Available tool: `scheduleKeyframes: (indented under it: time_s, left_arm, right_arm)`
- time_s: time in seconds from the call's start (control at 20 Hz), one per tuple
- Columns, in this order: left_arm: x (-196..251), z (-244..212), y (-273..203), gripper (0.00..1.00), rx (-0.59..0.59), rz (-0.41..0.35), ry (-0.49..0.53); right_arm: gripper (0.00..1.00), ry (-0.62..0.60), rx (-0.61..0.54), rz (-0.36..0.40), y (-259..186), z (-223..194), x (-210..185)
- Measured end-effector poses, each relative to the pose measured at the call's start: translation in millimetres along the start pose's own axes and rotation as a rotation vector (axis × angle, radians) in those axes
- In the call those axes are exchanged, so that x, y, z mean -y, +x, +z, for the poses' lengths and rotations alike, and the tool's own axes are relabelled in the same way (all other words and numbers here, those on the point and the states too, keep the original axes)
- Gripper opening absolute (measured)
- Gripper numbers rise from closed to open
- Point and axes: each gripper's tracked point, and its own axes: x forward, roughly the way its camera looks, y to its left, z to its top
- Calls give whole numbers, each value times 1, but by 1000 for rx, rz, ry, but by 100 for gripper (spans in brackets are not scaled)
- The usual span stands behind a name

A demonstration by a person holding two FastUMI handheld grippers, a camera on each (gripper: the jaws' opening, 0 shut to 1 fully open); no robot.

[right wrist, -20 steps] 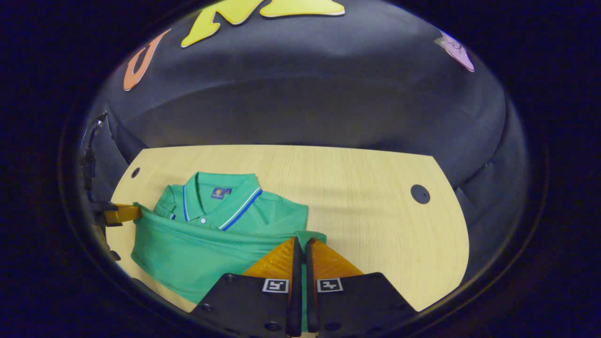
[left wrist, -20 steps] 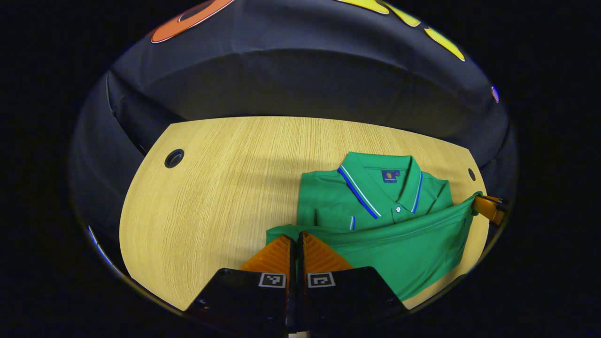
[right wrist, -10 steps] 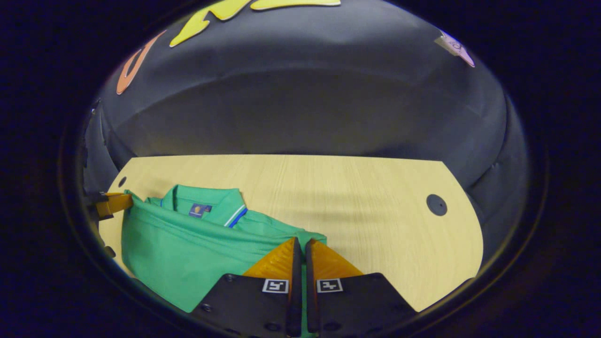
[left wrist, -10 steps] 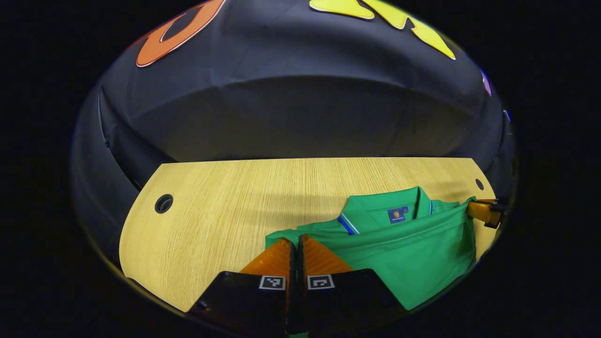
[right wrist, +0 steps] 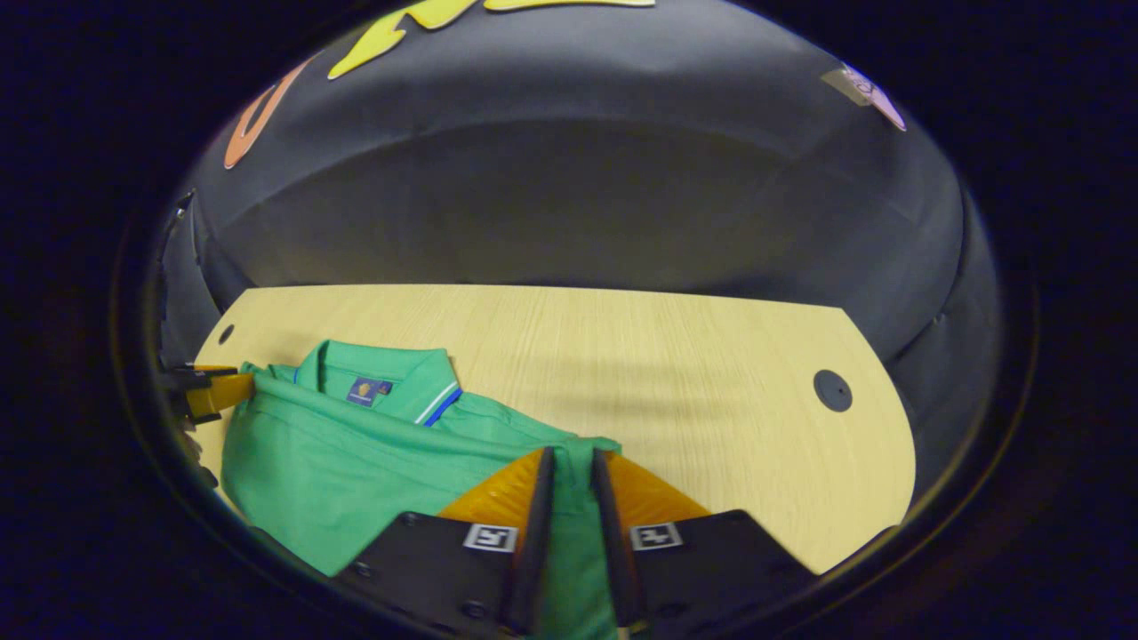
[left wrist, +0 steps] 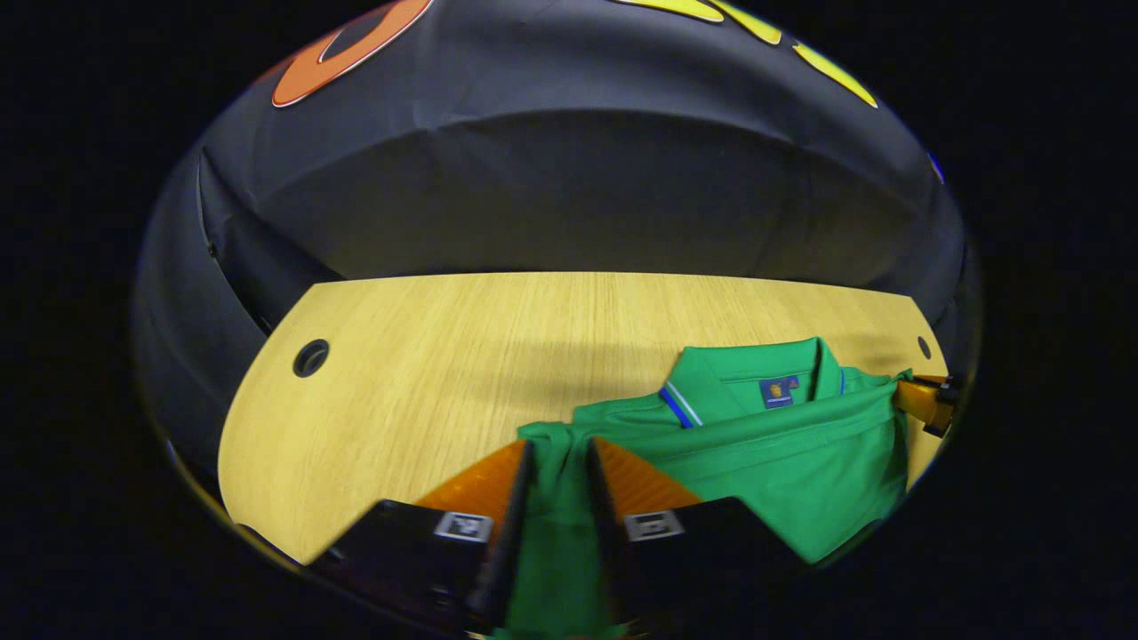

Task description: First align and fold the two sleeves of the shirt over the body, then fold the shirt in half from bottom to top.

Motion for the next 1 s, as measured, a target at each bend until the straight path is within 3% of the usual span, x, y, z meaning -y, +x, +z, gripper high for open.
scheduleKeyframes:
  time_s: [0.1,0.15,0.2,0.25,0.3,0.5,1.0]
  left_arm:
    - [1,-2,-5,95,-3,0,-31]
    - [4,1,-9,91,6,-14,-57]
    - [5,5,-14,91,18,-18,-80]
    - [3,8,-20,100,30,-20,-95]
    - [1,11,-26,95,39,-21,-103]
    - [-8,32,-74,98,87,-41,-117]
    - [-30,71,-261,97,305,-66,-71]
  right_arm:
    - [71,-8,9,1,-6,3,-2]
    - [91,-8,16,-1,-13,7,-3]
    - [91,-2,25,-2,-19,10,-4]
    - [91,7,32,-4,-27,14,-4]
    - [96,17,41,-4,-36,18,-4]
    - [96,23,106,-15,-89,43,1]
    - [96,-7,329,-23,-290,87,0]
